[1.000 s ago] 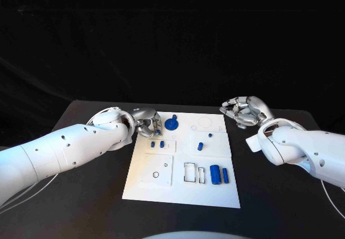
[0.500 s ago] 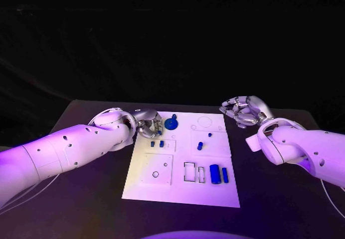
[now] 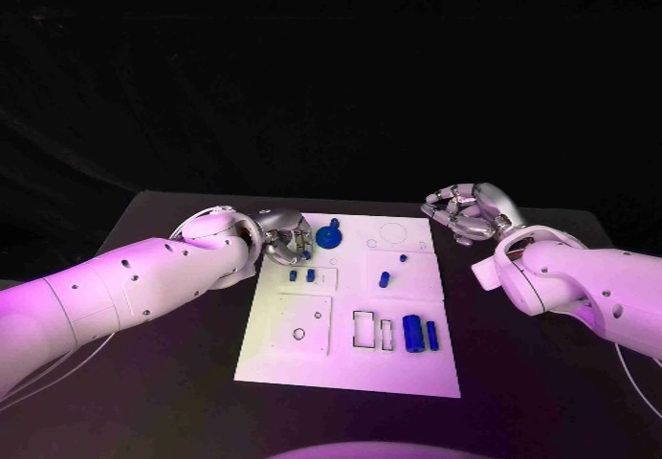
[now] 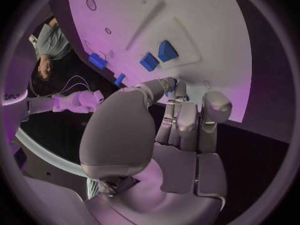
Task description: Assemble the parts on the task board
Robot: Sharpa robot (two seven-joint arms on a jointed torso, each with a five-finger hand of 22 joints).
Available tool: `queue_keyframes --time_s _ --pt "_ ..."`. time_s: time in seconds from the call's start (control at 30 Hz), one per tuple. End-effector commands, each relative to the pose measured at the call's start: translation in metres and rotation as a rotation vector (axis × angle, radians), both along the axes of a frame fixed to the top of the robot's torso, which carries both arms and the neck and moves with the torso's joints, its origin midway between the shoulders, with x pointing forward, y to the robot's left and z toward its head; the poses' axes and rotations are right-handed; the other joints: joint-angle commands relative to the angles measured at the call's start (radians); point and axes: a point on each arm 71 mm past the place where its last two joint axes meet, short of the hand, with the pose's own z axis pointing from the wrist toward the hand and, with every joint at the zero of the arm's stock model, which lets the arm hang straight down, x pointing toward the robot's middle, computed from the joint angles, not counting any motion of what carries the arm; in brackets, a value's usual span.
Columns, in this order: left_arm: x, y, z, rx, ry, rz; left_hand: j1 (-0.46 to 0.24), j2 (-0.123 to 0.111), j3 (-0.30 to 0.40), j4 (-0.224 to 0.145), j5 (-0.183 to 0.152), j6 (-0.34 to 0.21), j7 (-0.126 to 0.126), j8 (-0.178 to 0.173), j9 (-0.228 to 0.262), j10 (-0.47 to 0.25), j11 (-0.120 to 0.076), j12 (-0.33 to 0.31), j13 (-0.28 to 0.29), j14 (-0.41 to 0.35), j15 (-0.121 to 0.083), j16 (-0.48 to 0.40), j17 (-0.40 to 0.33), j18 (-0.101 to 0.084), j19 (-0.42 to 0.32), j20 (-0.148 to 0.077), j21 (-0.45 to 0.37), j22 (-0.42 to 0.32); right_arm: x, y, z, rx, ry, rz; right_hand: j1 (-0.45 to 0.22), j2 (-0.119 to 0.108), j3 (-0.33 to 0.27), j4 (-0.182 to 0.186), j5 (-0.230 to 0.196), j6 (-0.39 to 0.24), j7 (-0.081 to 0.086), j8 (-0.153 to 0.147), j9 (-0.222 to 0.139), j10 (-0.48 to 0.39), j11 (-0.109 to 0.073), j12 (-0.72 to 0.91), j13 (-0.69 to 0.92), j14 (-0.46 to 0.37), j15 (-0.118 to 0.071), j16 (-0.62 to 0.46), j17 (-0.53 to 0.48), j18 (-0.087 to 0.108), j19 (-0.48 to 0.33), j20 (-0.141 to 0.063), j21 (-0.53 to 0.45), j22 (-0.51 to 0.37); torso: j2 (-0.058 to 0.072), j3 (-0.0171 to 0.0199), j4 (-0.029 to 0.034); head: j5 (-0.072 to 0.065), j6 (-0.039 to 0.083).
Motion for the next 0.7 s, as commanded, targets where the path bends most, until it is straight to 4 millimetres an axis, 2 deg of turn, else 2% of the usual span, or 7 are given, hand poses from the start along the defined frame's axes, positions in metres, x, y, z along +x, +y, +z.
queue_keyframes --time_s 0.03,0.23,0.7 --pt "-0.0013 -0.002 -0.0024 0.008 0.025 -0.009 -0.011 -0.002 -0.006 0.001 -0.001 0.006 0.001 -0.002 0.001 0.006 0.002 -0.006 -0.001 -0.005 -0.001 -0.006 -0.001 -0.014 -0.002 -0.002 -0.002 -0.001 -0.0003 0.0012 0.0004 -0.001 -0.009 0.011 0.006 0.007 -0.005 -0.001 0.003 -0.002 -0.004 0.002 0.001 0.0 -0.004 -0.006 -0.001 0.008 0.001 -0.003 -0.001 0.015 -0.003 -0.001 -0.002 -0.001 0.0 0.0003 0.0 0.001 0.0" --pt "-0.0014 -0.0041 -0.0031 0.009 0.026 -0.011 -0.011 -0.002 -0.006 0.001 -0.001 0.006 0.001 -0.002 0.001 0.006 0.002 -0.006 -0.001 -0.005 -0.001 -0.006 -0.001 -0.014 -0.002 -0.002 -0.002 -0.001 -0.0004 0.0012 0.0004 -0.001 -0.008 0.011 0.006 0.007 -0.005 -0.001 0.003 -0.002 -0.004 0.002 0.001 0.0 -0.004 -0.006 -0.001 0.008 0.001 -0.003 -0.001 0.015 -0.003 -0.001 -0.002 -0.001 0.001 -0.0005 -0.0002 0.0 0.0" --pt "-0.0014 -0.004 -0.0044 0.017 0.032 -0.003 -0.015 -0.003 -0.012 0.001 -0.001 0.009 0.001 -0.004 0.001 0.006 0.002 -0.011 -0.001 -0.007 -0.002 -0.006 0.0 -0.013 -0.005 -0.004 -0.005 -0.005 -0.0002 0.001 0.0 -0.002 -0.007 0.01 0.006 0.007 -0.005 -0.001 0.003 -0.002 -0.004 0.002 0.001 0.0 -0.004 -0.006 -0.001 0.008 0.001 -0.003 -0.001 0.015 -0.003 -0.001 -0.002 -0.001 0.0 0.0008 0.0003 -0.002 -0.002"
